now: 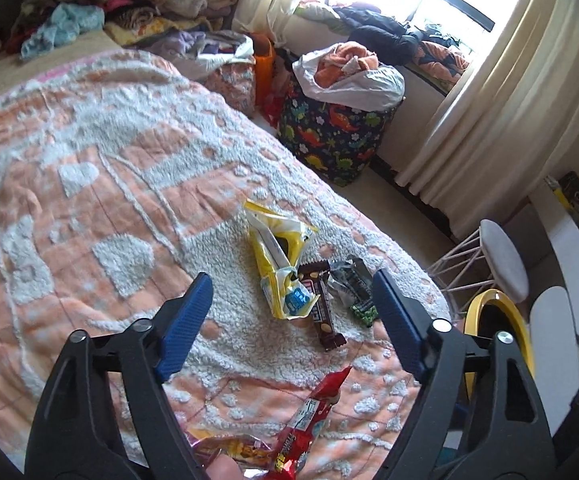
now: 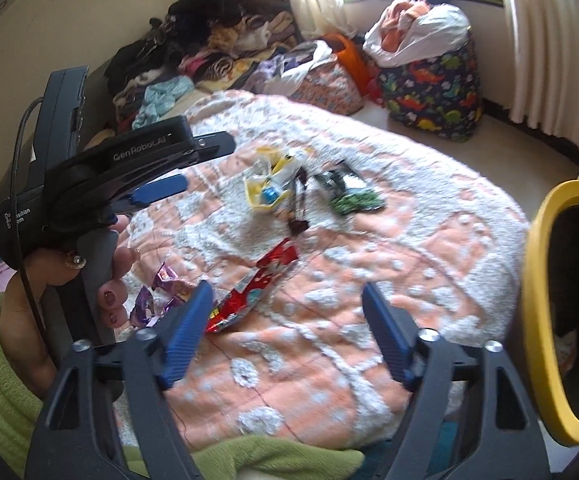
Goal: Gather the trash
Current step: 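Move both grippers back to the bed toward the yellow chip bag, then grasp the yellow chip bag with left gripper while right grasps red wrapper, then carry the yellow chip bag and red wrapper over the yellow bin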
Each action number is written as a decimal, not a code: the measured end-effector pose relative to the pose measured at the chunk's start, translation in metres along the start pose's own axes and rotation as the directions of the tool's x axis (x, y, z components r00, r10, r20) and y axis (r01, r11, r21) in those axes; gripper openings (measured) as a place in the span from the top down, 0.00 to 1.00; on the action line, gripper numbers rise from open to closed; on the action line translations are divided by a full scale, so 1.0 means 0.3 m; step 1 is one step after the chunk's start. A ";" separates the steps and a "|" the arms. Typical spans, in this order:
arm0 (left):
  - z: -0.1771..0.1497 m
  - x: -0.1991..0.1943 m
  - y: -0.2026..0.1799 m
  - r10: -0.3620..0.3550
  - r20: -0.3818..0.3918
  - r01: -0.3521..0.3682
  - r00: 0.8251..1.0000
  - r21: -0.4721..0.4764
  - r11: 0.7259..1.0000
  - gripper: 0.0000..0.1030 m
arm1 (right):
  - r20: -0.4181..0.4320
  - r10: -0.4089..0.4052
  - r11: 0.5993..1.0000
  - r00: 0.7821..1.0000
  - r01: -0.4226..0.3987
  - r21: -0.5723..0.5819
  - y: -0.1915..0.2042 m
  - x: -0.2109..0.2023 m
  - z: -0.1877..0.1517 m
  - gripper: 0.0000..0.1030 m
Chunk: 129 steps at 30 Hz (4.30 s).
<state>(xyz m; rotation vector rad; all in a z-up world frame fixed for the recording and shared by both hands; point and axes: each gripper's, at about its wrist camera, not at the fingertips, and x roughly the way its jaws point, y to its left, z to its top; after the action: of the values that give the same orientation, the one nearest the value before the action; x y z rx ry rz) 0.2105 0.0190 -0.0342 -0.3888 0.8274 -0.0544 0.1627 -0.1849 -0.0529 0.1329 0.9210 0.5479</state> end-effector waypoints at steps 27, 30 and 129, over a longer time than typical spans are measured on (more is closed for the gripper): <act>-0.013 0.207 0.071 -0.077 -0.183 0.058 0.980 -0.108 0.992 0.58 | -0.186 0.144 0.977 0.972 -0.110 0.180 -0.033 0.276 0.024 0.90; -0.019 0.231 0.069 -0.084 -0.194 0.062 0.977 -0.120 0.991 0.67 | -0.175 0.148 0.977 0.973 -0.116 0.179 -0.042 0.252 0.011 0.91; -0.154 -0.079 -0.523 -0.217 -0.071 0.229 0.974 0.277 0.933 0.83 | 0.273 -0.124 0.958 0.954 0.044 0.282 -0.387 -0.453 -0.058 0.94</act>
<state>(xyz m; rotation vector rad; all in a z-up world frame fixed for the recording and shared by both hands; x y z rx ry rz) 0.1769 -0.1365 0.0106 -0.2091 0.7977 -0.3901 0.1293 -0.3547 -0.0047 0.4113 0.7081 0.3074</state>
